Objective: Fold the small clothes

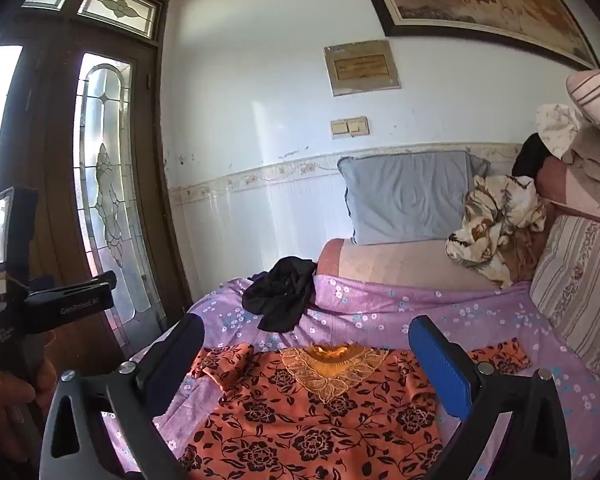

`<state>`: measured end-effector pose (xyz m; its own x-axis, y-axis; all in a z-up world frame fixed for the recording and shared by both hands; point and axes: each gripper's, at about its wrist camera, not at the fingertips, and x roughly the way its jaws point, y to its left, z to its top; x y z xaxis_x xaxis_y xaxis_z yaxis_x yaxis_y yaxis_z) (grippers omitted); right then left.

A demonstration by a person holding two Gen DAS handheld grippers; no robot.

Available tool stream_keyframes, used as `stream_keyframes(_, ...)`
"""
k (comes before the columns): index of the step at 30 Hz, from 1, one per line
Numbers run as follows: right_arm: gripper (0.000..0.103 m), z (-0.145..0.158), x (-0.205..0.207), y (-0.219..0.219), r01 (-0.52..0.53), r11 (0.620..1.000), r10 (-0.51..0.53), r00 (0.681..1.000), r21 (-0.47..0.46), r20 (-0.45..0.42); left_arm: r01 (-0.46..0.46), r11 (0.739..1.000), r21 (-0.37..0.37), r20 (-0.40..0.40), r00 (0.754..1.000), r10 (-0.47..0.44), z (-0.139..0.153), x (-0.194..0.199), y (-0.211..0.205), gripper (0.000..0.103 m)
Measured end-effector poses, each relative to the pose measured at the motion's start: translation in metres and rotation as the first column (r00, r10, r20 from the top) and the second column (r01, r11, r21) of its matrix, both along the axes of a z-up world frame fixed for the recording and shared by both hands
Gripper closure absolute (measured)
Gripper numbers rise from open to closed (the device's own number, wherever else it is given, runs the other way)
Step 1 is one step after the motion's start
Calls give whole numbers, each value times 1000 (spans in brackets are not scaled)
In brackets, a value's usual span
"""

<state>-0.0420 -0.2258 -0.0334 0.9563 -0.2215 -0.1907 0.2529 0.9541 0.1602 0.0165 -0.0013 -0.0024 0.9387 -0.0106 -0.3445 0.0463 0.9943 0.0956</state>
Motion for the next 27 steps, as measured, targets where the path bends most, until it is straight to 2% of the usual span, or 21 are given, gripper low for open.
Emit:
stream_keyframes(3,0,2,-2,1,2,1000,-2,1000,-6,12,-5,1000,-4,7,1000,5,-11,3,2,0)
stream_keyframes(4,0,-5,4,3,8,1000,-8,1000,0,-25,-7,1000,-7,2,1000,7,-13,5,3,0)
stream_keyframes(7,0,-8,9,3,16,1000,-16,999,9,-39,-7,1000,-10,-7,1000,7,-16,9,4,0)
stream_keyframes(14,0,-11,18,-8,10,999,-8,998,47,-56,-4,1000,-8,-18,1000,4,-20,13,3,0)
stream_keyframes(27,0,-15,22,-1,0,999,3,997,44,-75,-8,1000,-13,-28,1000,7,-22,15,5,0)
